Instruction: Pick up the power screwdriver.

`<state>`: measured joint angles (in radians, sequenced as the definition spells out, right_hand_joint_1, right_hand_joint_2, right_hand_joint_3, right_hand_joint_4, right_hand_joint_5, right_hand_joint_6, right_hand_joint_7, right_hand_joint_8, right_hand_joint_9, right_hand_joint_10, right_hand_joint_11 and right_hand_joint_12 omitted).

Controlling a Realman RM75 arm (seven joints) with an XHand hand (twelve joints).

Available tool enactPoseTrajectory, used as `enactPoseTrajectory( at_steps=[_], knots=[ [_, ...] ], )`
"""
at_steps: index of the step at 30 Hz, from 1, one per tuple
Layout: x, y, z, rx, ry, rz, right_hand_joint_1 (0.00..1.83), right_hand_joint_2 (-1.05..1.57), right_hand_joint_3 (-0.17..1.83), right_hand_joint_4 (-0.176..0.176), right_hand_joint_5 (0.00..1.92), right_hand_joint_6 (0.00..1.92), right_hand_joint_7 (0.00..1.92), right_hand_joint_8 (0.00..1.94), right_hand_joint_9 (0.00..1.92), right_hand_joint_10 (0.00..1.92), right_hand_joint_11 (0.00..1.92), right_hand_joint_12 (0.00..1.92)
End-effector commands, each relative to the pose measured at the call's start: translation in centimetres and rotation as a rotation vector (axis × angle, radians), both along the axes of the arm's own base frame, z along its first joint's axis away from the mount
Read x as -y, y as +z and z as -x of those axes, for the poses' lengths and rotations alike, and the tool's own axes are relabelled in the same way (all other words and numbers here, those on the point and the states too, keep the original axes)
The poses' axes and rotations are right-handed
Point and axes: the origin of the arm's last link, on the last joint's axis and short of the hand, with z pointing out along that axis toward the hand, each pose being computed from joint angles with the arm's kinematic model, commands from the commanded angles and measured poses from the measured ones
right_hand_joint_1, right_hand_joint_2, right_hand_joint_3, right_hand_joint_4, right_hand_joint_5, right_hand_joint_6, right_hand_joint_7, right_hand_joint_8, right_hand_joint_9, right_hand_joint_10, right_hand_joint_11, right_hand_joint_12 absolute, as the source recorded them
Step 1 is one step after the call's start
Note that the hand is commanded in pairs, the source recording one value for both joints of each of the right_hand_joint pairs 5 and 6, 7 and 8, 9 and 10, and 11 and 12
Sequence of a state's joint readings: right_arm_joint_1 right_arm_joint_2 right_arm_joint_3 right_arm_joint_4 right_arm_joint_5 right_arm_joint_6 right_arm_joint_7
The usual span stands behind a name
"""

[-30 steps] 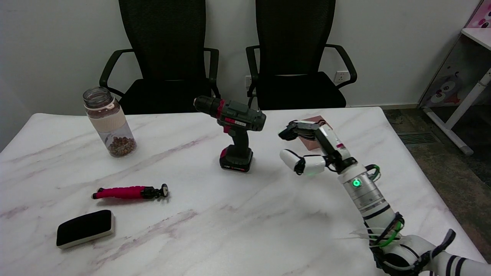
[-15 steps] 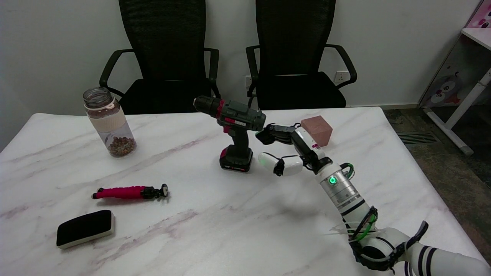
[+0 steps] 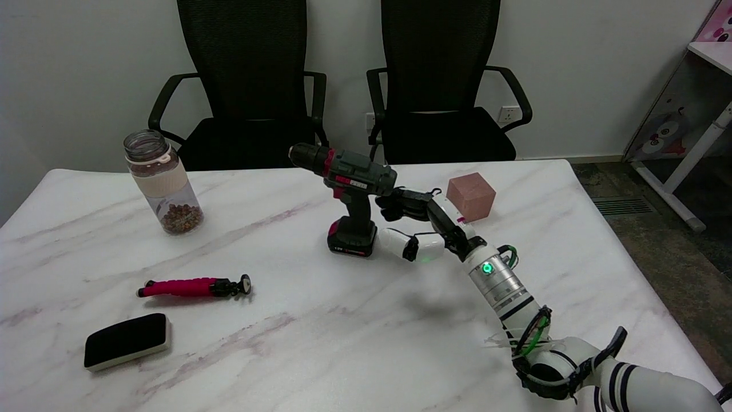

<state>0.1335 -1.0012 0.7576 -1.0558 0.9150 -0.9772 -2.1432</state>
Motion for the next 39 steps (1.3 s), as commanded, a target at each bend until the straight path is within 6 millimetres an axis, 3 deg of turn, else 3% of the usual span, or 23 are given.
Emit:
enactPoseTrajectory(
  at_steps=[1, 13, 23, 39],
  knots=[
    [0.6, 0.5, 1.7, 0.058, -0.061, 0.025, 0.81, 0.34, 1.0, -0.176, 0.51, 0.51, 0.51, 0.51, 0.64, 0.64, 0.64, 0.64],
    [2.1, -0.1, 1.8, 0.136, -0.059, 0.042, 0.8, 0.26, 1.01, -0.151, 0.41, 0.41, 0.41, 0.41, 0.64, 0.64, 0.61, 0.61],
    [4.3, -1.1, 2.5, 0.301, -0.082, 0.026, 0.79, 0.05, 0.95, -0.08, 0.36, 0.36, 0.36, 0.36, 0.59, 0.59, 0.5, 0.5],
    [6.3, -3.1, 2.9, 0.387, -0.127, -0.004, 0.79, -0.08, 0.93, -0.029, 0.28, 0.28, 0.28, 0.28, 0.52, 0.52, 0.38, 0.38]
  ],
)
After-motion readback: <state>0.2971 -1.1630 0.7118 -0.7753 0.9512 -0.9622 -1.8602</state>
